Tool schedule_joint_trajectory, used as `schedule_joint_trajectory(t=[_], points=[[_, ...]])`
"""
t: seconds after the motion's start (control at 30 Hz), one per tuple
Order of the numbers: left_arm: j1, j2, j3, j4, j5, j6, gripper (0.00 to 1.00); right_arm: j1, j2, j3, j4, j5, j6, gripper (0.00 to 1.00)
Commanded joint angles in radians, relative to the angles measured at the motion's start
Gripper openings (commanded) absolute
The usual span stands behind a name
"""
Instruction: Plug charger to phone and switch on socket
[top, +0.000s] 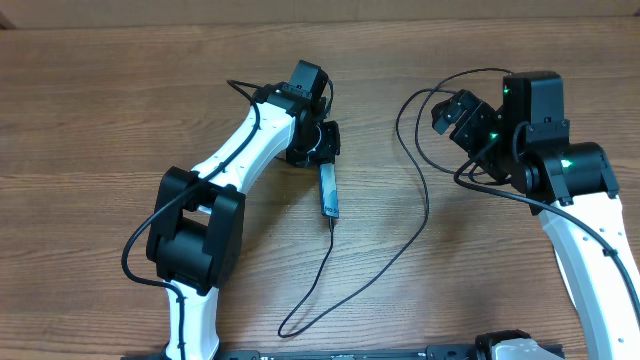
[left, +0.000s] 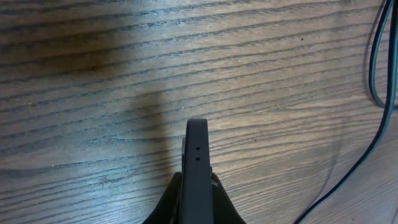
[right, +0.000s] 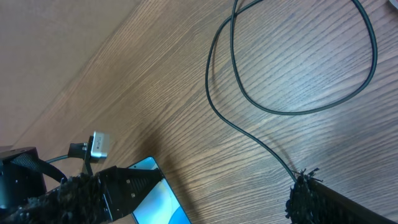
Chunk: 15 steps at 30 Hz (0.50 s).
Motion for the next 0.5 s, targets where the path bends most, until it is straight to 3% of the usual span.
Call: schedule_joint_trajectory(t=[0.0,0.47], points=[[-0.009,0.007,0.012,0.003,0.002,-0.015,0.04,0.002,-0.003,0.008,0.006,0.007,-0.008,1.00],[-0.009,0.007,-0.043,0.044,0.002,-0.024,0.04,0.002,0.014,0.008,0.013,0.007,-0.008,1.00]])
